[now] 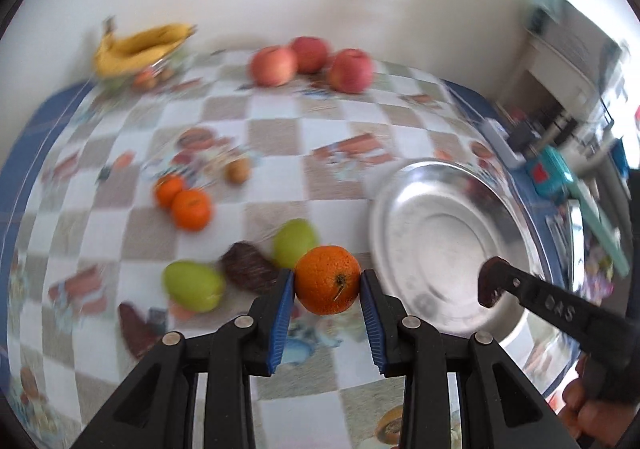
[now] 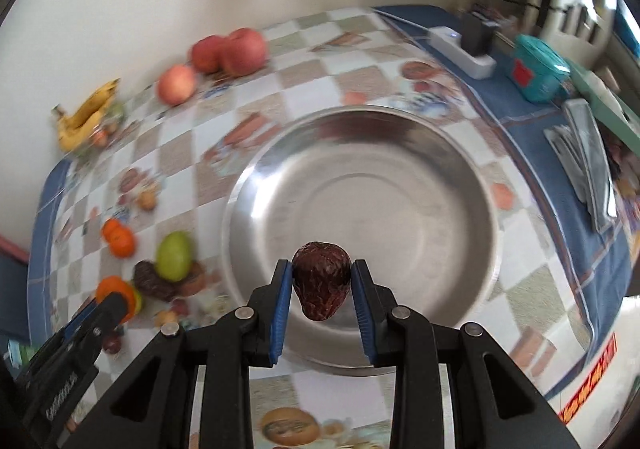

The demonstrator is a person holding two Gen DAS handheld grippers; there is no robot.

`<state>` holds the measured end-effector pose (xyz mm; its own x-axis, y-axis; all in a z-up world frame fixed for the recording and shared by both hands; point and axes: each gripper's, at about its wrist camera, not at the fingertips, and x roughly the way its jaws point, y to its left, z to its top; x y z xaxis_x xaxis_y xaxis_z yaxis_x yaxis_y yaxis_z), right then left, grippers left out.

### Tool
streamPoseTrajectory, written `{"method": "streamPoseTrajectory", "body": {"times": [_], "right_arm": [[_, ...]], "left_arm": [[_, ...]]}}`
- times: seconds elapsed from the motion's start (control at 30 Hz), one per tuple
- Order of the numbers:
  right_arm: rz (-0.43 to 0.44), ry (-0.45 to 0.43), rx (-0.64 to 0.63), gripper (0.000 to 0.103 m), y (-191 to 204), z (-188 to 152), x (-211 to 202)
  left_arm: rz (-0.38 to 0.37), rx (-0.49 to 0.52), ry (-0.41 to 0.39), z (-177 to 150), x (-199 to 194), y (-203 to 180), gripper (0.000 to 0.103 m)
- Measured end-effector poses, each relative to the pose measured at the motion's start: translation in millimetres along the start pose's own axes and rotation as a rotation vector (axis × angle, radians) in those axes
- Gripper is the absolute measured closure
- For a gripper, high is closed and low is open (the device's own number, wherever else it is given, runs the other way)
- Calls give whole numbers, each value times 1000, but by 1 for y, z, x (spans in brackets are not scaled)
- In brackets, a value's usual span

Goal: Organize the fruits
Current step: 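Drop the date into the steel bowl while the left tool drops the tangerine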

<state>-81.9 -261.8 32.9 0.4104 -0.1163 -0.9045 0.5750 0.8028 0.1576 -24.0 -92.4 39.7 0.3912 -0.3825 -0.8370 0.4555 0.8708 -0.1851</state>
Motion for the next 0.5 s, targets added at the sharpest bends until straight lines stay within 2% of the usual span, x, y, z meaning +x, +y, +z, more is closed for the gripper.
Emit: {"method": "streamPoseTrajectory", "body": {"times": [0.13,0.37,0.47,0.5], "right_arm": [[-7,12,83,71,-24,4,3],[-24,-14,121,71,-39,5,-2],[-32,-13,107,71,-38,5,-1],[-30,-7,104,71,-37,6,1]], "left_arm": [[-25,106,-11,-2,10,-33,67],[-58,171,18,-6,36,-63,66],[-59,179,31,-6,39,-65,63],[-61,176,29,-6,38,-64,56]]}}
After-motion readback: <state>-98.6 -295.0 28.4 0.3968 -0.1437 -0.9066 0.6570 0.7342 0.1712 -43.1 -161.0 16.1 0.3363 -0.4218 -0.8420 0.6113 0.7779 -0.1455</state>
